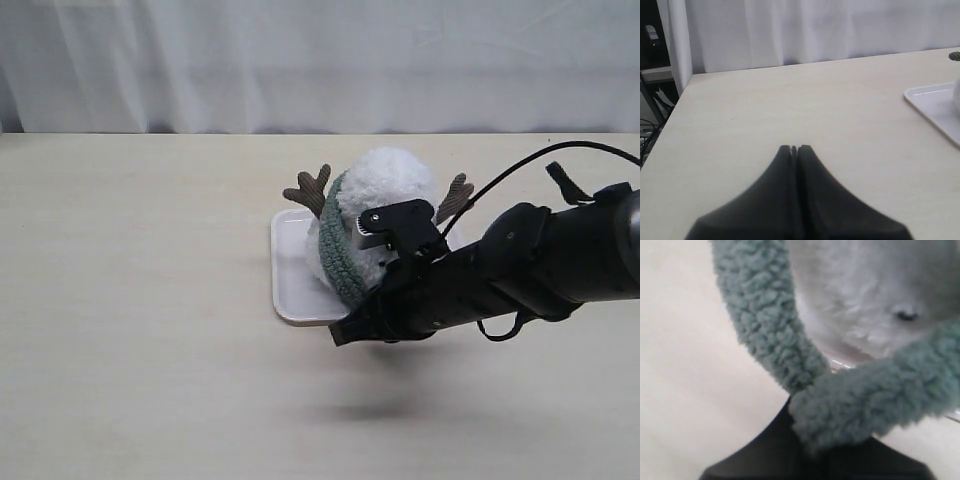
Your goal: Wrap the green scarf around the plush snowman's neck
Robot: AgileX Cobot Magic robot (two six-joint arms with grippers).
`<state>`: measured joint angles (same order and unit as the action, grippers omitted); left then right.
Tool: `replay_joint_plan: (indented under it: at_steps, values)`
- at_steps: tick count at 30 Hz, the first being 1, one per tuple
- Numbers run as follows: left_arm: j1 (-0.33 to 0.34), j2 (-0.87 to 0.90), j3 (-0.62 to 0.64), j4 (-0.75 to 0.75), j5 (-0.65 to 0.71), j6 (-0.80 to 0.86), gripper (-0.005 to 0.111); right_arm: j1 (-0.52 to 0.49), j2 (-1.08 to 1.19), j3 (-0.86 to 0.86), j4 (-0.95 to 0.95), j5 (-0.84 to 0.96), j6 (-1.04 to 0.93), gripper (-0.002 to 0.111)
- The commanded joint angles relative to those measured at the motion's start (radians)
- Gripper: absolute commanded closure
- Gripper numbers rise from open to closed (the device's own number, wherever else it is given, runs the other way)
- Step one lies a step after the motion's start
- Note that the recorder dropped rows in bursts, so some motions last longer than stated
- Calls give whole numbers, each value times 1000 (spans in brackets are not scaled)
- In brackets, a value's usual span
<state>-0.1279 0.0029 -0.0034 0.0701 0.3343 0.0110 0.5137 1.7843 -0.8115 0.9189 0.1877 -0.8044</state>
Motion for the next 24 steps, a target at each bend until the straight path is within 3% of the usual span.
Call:
replay_joint_plan:
  at_steps: [1, 12, 24]
  values:
    - [-1, -3, 3, -3, -12, 1, 107, 0, -7, 1, -83, 46, 0, 104]
    - [-1, -3, 3, -3, -12, 1, 107, 0, -7, 1, -324, 47, 188, 104]
    - [-1, -3, 3, -1, -10, 1, 107, -2, -1, 1, -389, 45, 199, 104]
